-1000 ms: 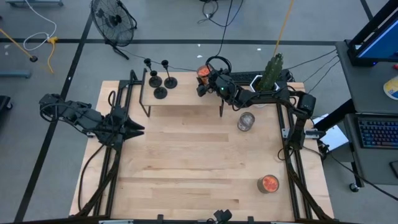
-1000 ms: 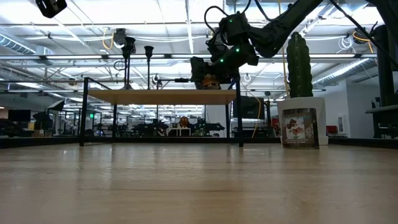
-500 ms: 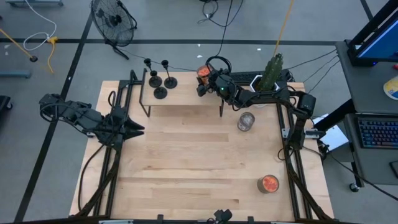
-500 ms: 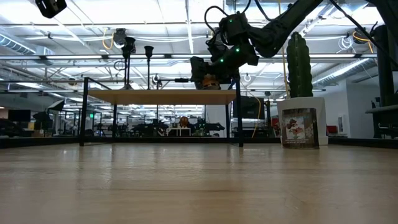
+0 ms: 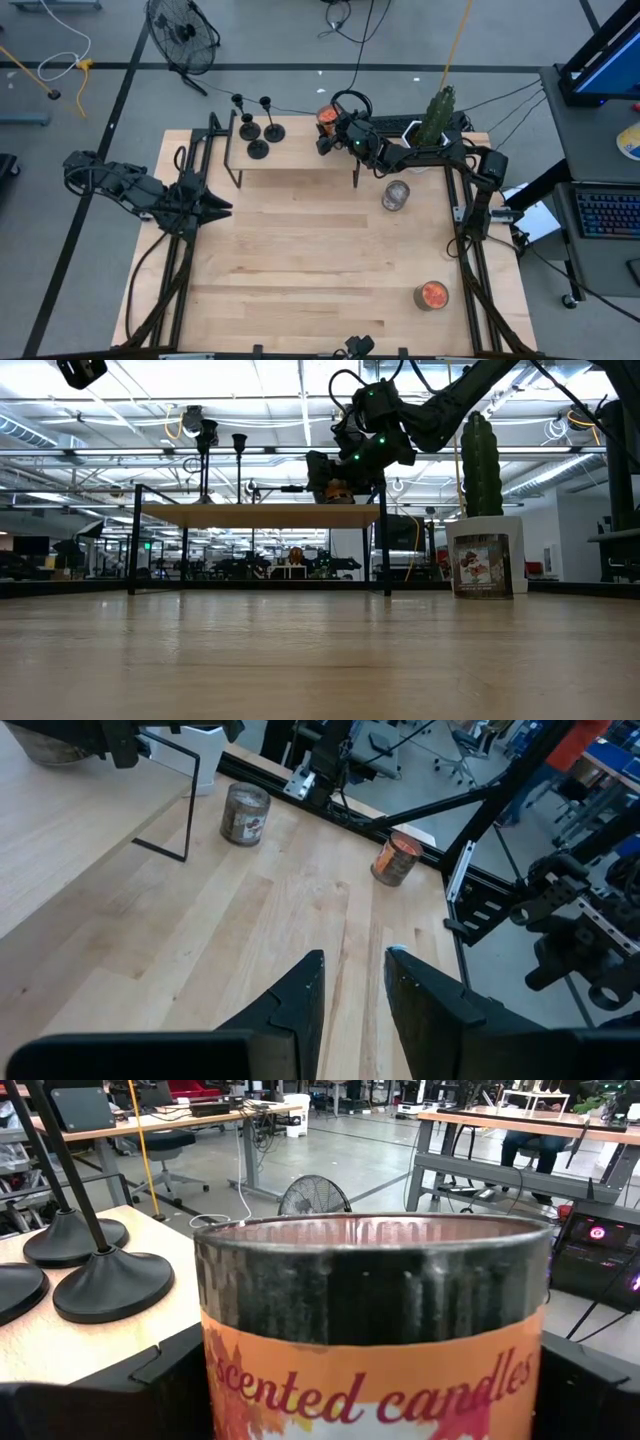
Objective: Pick & Place candle stick holders
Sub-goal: Put the left orange scented candle on the shelf, then put the brown scented candle on the shelf
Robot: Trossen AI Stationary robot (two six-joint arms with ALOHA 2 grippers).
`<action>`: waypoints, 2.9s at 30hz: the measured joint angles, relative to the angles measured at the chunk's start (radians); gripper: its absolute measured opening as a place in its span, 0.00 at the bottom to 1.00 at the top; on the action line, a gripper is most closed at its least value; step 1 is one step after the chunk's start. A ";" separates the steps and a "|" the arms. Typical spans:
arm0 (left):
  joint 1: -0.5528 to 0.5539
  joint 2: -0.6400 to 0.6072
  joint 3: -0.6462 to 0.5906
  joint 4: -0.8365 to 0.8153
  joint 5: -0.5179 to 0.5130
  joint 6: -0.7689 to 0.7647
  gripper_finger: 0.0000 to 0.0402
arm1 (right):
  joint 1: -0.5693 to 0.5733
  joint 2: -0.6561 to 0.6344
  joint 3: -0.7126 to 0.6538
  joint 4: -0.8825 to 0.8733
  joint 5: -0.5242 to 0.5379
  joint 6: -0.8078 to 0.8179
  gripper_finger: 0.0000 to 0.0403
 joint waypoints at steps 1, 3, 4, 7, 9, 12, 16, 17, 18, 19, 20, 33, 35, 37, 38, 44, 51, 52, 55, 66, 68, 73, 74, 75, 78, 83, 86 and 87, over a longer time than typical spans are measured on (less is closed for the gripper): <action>0.000 0.000 0.000 0.000 0.000 0.000 0.28 | 0.000 0.000 0.000 0.000 0.000 0.000 0.89; 0.000 0.000 0.000 0.000 0.000 0.000 0.28 | 0.000 0.000 0.000 0.000 0.000 0.000 0.89; 0.000 0.000 0.000 0.000 0.000 0.000 0.28 | -0.002 0.000 0.000 0.000 0.000 0.000 0.89; 0.000 0.000 0.000 0.000 0.000 0.000 0.28 | -0.005 0.000 0.000 0.000 0.000 0.000 0.89; 0.000 0.000 0.000 0.000 0.000 -0.002 0.28 | -0.006 0.000 0.000 0.000 0.000 0.000 0.89; 0.000 0.000 0.000 -0.002 0.001 -0.008 0.28 | -0.006 0.000 0.000 0.000 -0.001 0.000 0.89; 0.000 0.000 0.000 -0.002 0.001 -0.010 0.28 | -0.006 0.000 0.000 0.000 -0.003 0.000 0.89; 0.000 0.000 0.000 -0.002 0.001 -0.010 0.28 | -0.006 0.000 0.000 0.000 -0.004 0.000 0.89; 0.000 0.000 0.000 -0.002 0.001 -0.010 0.28 | -0.006 0.000 0.000 -0.001 -0.006 0.000 0.89; 0.000 0.000 0.000 -0.002 0.001 -0.010 0.28 | -0.006 0.000 0.000 -0.002 -0.011 0.000 0.89; 0.000 0.000 0.000 -0.002 0.001 -0.011 0.28 | -0.006 0.000 0.000 -0.004 -0.016 0.001 0.89; 0.000 0.000 0.000 -0.001 0.001 -0.014 0.28 | -0.016 -0.001 0.000 -0.024 -0.028 0.027 0.89; 0.000 0.000 0.000 -0.001 0.002 -0.014 0.28 | -0.018 -0.001 0.000 -0.024 -0.029 0.027 0.89; 0.000 0.000 0.000 -0.001 0.002 -0.014 0.28 | -0.018 -0.001 0.000 -0.028 -0.029 0.027 0.92; 0.000 0.000 0.000 -0.001 0.002 -0.014 0.28 | -0.018 -0.001 0.000 -0.027 -0.029 0.027 0.95; 0.000 0.000 0.000 -0.007 0.002 -0.014 0.28 | -0.018 -0.001 0.000 -0.024 -0.029 0.049 0.97; 0.000 0.000 0.000 -0.008 0.002 -0.014 0.28 | -0.018 -0.003 0.000 -0.020 -0.027 0.029 0.99; 0.000 0.000 0.000 -0.008 0.002 -0.014 0.28 | -0.018 -0.007 0.000 -0.021 -0.027 0.019 0.99; 0.000 0.000 0.000 -0.008 0.002 -0.014 0.28 | -0.018 -0.023 0.000 -0.006 -0.026 -0.015 0.99; 0.000 0.000 0.000 -0.007 0.002 -0.014 0.28 | -0.004 -0.134 0.000 -0.001 -0.025 -0.064 0.99; 0.000 0.000 0.000 -0.007 0.001 -0.014 0.28 | 0.007 -0.160 0.000 -0.012 -0.026 -0.064 0.99; 0.000 0.000 0.000 -0.007 0.001 -0.014 0.28 | 0.044 -0.252 0.000 -0.137 -0.026 -0.064 0.99; 0.000 0.000 0.000 -0.006 0.000 -0.014 0.28 | 0.052 -0.272 0.000 -0.188 -0.026 -0.064 0.99; 0.000 0.000 0.000 -0.004 0.000 -0.014 0.28 | 0.062 -0.289 0.000 -0.231 -0.026 -0.064 0.99; 0.000 0.000 0.000 0.002 -0.001 -0.007 0.28 | 0.090 -0.344 0.000 -0.346 -0.027 -0.064 0.99; 0.000 0.000 0.000 0.007 -0.002 0.012 0.28 | 0.142 -0.424 0.000 -0.527 -0.026 -0.057 0.98; 0.000 0.000 0.000 0.007 -0.002 0.012 0.28 | 0.173 -0.467 0.000 -0.625 -0.027 -0.055 0.99; 0.000 0.000 0.000 0.007 -0.002 0.011 0.28 | 0.183 -0.482 -0.001 -0.661 -0.027 -0.054 0.99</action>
